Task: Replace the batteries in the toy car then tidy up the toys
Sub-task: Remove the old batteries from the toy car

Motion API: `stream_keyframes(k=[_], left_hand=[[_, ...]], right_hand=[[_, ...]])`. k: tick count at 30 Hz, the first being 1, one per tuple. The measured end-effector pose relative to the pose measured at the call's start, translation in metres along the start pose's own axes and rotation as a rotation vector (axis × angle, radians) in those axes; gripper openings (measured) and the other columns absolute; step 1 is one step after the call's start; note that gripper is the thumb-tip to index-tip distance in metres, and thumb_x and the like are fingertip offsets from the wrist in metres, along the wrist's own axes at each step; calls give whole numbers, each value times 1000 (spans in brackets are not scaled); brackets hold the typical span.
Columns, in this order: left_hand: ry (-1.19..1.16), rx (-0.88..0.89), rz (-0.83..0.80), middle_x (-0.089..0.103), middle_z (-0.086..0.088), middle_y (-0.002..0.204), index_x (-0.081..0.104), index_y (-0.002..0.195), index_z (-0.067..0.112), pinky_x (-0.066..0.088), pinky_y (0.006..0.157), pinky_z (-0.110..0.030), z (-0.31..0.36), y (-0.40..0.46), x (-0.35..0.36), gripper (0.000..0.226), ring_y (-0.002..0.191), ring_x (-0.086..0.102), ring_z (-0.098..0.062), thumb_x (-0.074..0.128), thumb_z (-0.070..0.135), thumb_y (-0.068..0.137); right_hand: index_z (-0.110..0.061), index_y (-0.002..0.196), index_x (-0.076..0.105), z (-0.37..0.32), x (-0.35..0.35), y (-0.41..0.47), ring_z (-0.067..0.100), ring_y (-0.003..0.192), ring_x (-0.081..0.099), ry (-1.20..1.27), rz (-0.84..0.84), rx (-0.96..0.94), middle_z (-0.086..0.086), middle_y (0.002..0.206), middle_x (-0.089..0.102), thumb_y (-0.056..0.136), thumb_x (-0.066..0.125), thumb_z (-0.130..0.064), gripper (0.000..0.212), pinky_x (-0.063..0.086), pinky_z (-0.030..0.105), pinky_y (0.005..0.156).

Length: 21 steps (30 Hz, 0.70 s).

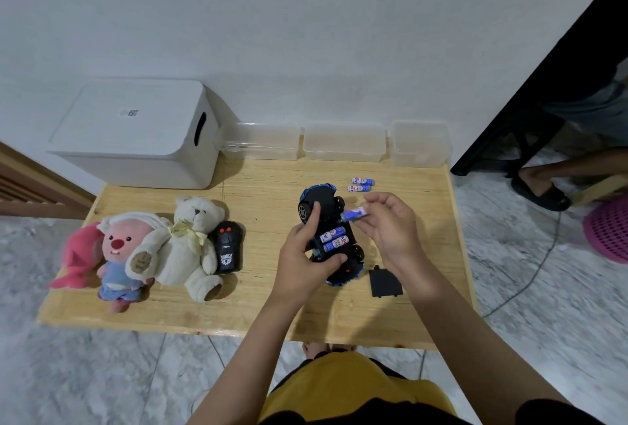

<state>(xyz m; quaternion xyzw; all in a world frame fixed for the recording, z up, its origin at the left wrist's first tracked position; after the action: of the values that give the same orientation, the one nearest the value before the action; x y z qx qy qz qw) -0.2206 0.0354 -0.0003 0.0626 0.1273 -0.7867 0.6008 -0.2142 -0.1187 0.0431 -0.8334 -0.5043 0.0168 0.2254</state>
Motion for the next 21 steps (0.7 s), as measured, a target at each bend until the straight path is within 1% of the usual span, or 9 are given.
stream_keyframes(k=[2,4,6,8,9,11,14,17,21], left_hand=[[0,-3,-1,54,2,116,29,138,51,49,99,-38,-1,-3,0,97,108,58,-7,82,12,67],[-5,-7,-5,53,4,120,28,139,55,49,99,-40,-2,-6,0,98,111,56,-8,81,26,62],[-27,-19,-3,51,6,121,27,140,56,49,99,-43,-4,-8,-1,100,113,56,-10,80,34,57],[-30,-17,5,50,6,121,26,141,55,49,98,-44,-4,-8,-1,102,114,56,-10,79,35,55],[-27,-17,11,50,5,121,26,141,55,49,98,-44,-4,-8,-1,103,114,56,-10,79,34,55],[-23,-16,26,49,5,120,25,142,54,51,97,-43,-3,-7,-2,104,114,55,-11,80,29,57],[-14,1,38,49,5,119,25,141,54,52,95,-42,-2,-8,-3,105,113,55,-11,82,17,61],[-9,18,47,49,4,117,25,138,59,53,93,-41,1,-11,-1,104,111,55,-8,80,18,60],[0,25,57,50,6,118,25,139,57,52,94,-40,2,-14,0,103,112,55,-9,79,21,59]], right_hand=[[-8,83,61,-2,-7,3,16,63,58,44,-38,56,6,79,61,89,39,9,29,50,27,54],[-9,83,64,1,-10,2,12,54,48,-147,-75,50,6,82,61,90,38,5,31,41,25,48],[-12,80,67,5,-10,-4,4,49,48,-380,-114,34,2,79,62,92,42,-2,29,39,18,47],[-13,80,69,11,-9,-9,-1,59,53,-557,-144,15,-3,77,62,92,44,-4,29,38,10,52],[-13,83,70,14,-8,-11,1,69,55,-609,-159,7,-4,78,62,92,43,-4,29,39,10,57],[-13,88,71,19,-7,-14,9,85,57,-661,-176,1,-5,82,62,92,44,-4,28,42,16,69],[-14,91,69,22,-3,-17,15,94,59,-668,-172,-9,-1,93,65,92,47,-6,23,44,25,80],[-12,91,67,24,-1,-16,15,88,59,-695,-145,-19,1,91,65,92,50,-10,17,45,25,74],[-12,86,65,24,-2,-15,16,85,58,-727,-135,-36,-1,86,62,89,53,-10,12,45,24,68]])
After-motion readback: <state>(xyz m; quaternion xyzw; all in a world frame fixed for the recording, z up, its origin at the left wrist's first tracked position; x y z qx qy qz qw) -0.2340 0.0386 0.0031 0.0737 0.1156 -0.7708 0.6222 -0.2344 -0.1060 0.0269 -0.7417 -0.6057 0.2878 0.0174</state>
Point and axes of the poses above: each hand's wrist, its own y-axis towards the middle knuckle, its own x-axis out of the palm, z = x × y, the point moved 1 cm from there along y, towards the middle knuckle
